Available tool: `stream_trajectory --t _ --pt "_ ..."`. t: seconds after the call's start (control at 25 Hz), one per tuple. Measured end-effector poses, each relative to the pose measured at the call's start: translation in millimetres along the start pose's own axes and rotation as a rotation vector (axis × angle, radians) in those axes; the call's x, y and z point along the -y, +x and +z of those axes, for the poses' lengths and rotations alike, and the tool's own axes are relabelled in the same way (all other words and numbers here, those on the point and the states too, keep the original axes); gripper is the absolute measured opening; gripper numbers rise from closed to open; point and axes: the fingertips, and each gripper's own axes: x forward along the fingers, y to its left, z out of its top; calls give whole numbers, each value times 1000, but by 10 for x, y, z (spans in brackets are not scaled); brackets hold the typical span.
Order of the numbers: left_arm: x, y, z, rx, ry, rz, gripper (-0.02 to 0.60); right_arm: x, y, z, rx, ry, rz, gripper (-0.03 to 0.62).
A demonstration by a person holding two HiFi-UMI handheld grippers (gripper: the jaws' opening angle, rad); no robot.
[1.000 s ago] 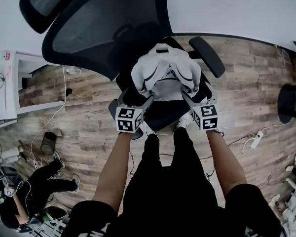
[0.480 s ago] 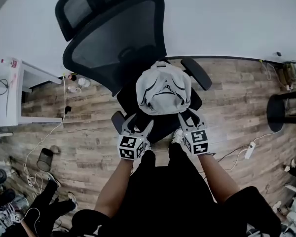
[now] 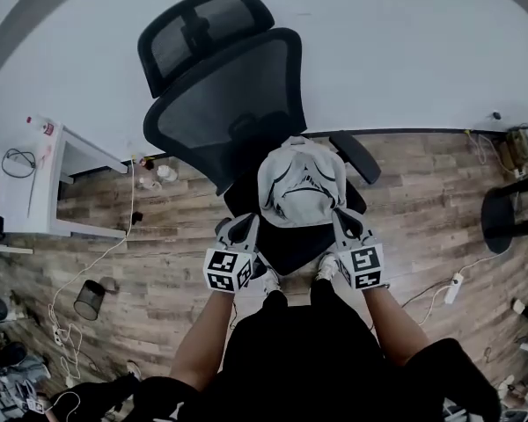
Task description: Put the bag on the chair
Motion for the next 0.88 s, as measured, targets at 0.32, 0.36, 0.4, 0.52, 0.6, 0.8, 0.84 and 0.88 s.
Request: stream_trajectory --t 0.32,0.36,0.4,0.52,0.6,0.8,0.84,0.88 --pt "49 57 200 56 75 31 23 -46 19 303 68 -47 7 20" --pt "61 61 220 58 80 28 23 -51 18 314 71 -48 9 20" --pt "70 65 239 61 81 25 23 -52 20 318 74 -49 11 19" --pt "82 89 264 63 83 20 23 -46 43 305 79 -48 11 20" --pt "88 111 252 55 85 14 23 -42 55 286 74 -45 11 20" --pt "125 147 178 36 88 6 23 -36 55 219 54 -42 17 20" --pt "139 152 158 35 91 5 23 -33 50 194 51 -44 18 18" --pt "157 158 139 33 94 0 23 -28 45 169 49 -46 18 18"
